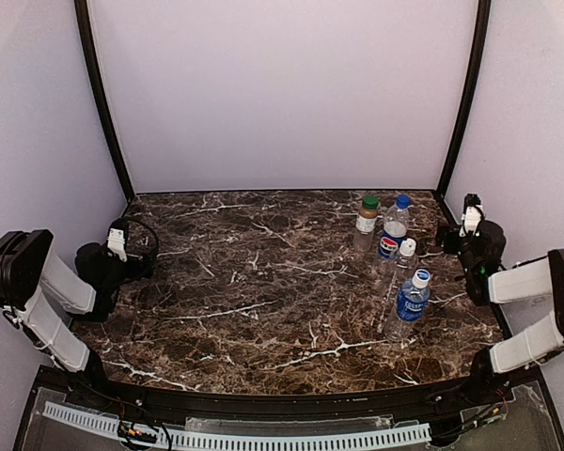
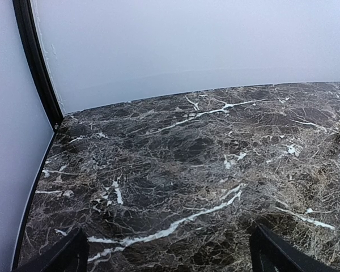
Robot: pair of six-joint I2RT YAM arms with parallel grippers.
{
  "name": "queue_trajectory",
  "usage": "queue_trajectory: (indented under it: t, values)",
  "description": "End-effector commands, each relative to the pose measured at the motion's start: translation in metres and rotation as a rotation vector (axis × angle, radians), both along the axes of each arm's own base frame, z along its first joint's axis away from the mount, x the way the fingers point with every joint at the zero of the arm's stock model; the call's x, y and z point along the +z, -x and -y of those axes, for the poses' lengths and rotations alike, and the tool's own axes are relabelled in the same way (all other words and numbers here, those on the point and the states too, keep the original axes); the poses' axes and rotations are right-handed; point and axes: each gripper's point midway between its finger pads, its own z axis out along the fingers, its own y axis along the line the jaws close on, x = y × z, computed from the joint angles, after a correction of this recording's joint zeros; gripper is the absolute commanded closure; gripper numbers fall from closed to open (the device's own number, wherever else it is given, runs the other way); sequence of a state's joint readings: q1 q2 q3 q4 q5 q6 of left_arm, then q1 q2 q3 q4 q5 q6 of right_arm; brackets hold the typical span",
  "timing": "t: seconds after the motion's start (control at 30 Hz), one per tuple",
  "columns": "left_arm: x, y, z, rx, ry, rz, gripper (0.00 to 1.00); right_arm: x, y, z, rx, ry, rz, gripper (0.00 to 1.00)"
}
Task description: Unscrew the bottle caps
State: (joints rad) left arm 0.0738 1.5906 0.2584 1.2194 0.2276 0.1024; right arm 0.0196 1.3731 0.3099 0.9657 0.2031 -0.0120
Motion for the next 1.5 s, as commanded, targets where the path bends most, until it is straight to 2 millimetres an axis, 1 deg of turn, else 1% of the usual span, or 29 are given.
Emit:
queue_trajectory:
  t: [0.0, 0.13, 0.2, 0.27, 0.33, 0.37, 0.4, 0.43, 0.47, 0.5, 0.53, 0.57, 0.6, 0.63, 0.67, 0.7, 0.73, 0.77, 0.8, 0.87, 0.9, 0.97, 1.0, 1.1, 1.13, 1.17, 1.2, 1.37, 1.47]
  values:
    - [0.003, -0.001, 0.006, -0.03, -0.012, 0.007, 0.0, 0.074, -0.001, 0.01, -0.06, -0.08, 0.009, 0.01]
    - [0.004, 0.001, 0.012, -0.071, -0.013, 0.014, 0.0, 0.11, 0.014, -0.008, 0.037, -0.143, -0.065, 0.01]
    - [0.01, -0.004, 0.003, -0.019, 0.0, 0.007, 0.0, 0.115, 0.026, -0.022, 0.102, -0.203, -0.151, 0.01]
    - [0.005, -0.011, -0.012, 0.057, 0.027, -0.081, 0.0, 0.139, 0.036, -0.043, 0.212, -0.257, -0.178, 0.03]
    - [0.016, -0.026, -0.029, 0.118, 0.064, -0.166, 0.0, 0.153, 0.047, -0.064, 0.326, -0.299, -0.216, 0.06]
    - [0.025, -0.031, -0.028, 0.093, 0.051, -0.182, 0.0, 0.16, 0.051, -0.071, 0.353, -0.32, -0.238, 0.08]
    - [0.036, -0.039, -0.022, 0.039, 0.048, -0.234, 0.0, 0.162, 0.054, -0.076, 0.367, -0.343, -0.269, 0.1]
    - [0.042, -0.039, -0.017, -0.012, 0.018, -0.257, 0.0, 0.167, 0.055, -0.079, 0.372, -0.364, -0.293, 0.12]
    - [0.05, -0.037, -0.003, -0.092, 0.042, -0.319, 0.0, 0.167, 0.056, -0.084, 0.372, -0.386, -0.328, 0.14]
    - [0.075, -0.041, 0.004, -0.146, 0.029, -0.293, 0.0, 0.167, 0.055, -0.089, 0.369, -0.407, -0.364, 0.15]
    - [0.068, -0.026, 0.018, -0.219, 0.064, -0.376, 0.0, 0.168, 0.054, -0.097, 0.371, -0.412, -0.397, 0.16]
    - [0.09, -0.024, 0.027, -0.262, 0.045, -0.347, 0.0, 0.167, 0.053, -0.103, 0.358, -0.41, -0.434, 0.16]
    - [0.085, -0.009, 0.036, -0.304, 0.054, -0.411, 0.0, 0.169, 0.051, -0.109, 0.343, -0.402, -0.459, 0.16]
    - [0.103, -0.003, 0.05, -0.358, -0.004, -0.382, 0.0, 0.169, 0.048, -0.114, 0.322, -0.383, -0.49, 0.15]
    - [0.104, 0.012, 0.055, -0.374, -0.039, -0.423, 0.0, 0.171, 0.044, -0.116, 0.28, -0.349, -0.507, 0.14]
    - [0.113, 0.019, 0.071, -0.438, -0.12, -0.406, 0.0, 0.172, 0.042, -0.124, 0.267, -0.31, -0.535, 0.13]
    - [0.112, 0.035, 0.076, -0.452, -0.164, -0.447, 0.0, 0.173, 0.038, -0.135, 0.262, -0.265, -0.557, 0.12]
    - [0.119, 0.042, 0.088, -0.507, -0.227, -0.429, 0.0, 0.179, 0.037, -0.152, 0.284, -0.216, -0.566, 0.11]
    - [0.119, 0.055, 0.092, -0.528, -0.248, -0.456, 0.0, 0.183, 0.033, -0.165, 0.301, -0.173, -0.574, 0.11]
    - [0.126, 0.069, 0.102, -0.582, -0.252, -0.47, 0.0, 0.188, 0.021, -0.187, 0.341, -0.101, -0.585, 0.09]
    - [0.132, 0.07, 0.105, -0.59, -0.242, -0.468, 0.0, 0.186, 0.013, -0.194, 0.355, -0.066, -0.6, 0.07]
    - [0.134, 0.078, 0.109, -0.608, -0.211, -0.497, 0.0, 0.186, -0.006, -0.205, 0.377, -0.008, -0.624, 0.03]
    - [0.136, 0.079, 0.111, -0.615, -0.201, -0.497, 0.0, 0.181, -0.015, -0.211, 0.39, 0.024, -0.649, 0.02]
    - [0.139, 0.083, 0.115, -0.632, -0.196, -0.491, 0.0, 0.171, -0.041, -0.222, 0.401, 0.088, -0.727, 0.01]
    - [0.139, 0.083, 0.115, -0.635, -0.199, -0.491, 0.0, 0.163, -0.049, -0.224, 0.401, 0.106, -0.758, 0.01]
    - [0.138, 0.084, 0.115, -0.634, -0.202, -0.496, 0.0, 0.147, -0.06, -0.228, 0.404, 0.132, -0.802, 0.01]
    - [0.135, 0.083, 0.115, -0.633, -0.205, -0.502, 0.0, 0.142, -0.066, -0.228, 0.409, 0.137, -0.818, 0.02]
    - [0.125, 0.085, 0.118, -0.637, -0.222, -0.523, 0.0, 0.089, -0.077, -0.216, 0.41, 0.095, -0.949, 0.01]
    - [0.122, 0.085, 0.12, -0.645, -0.213, -0.53, 0.0, 0.064, -0.077, -0.218, 0.43, 0.101, -1.015, 0.04]
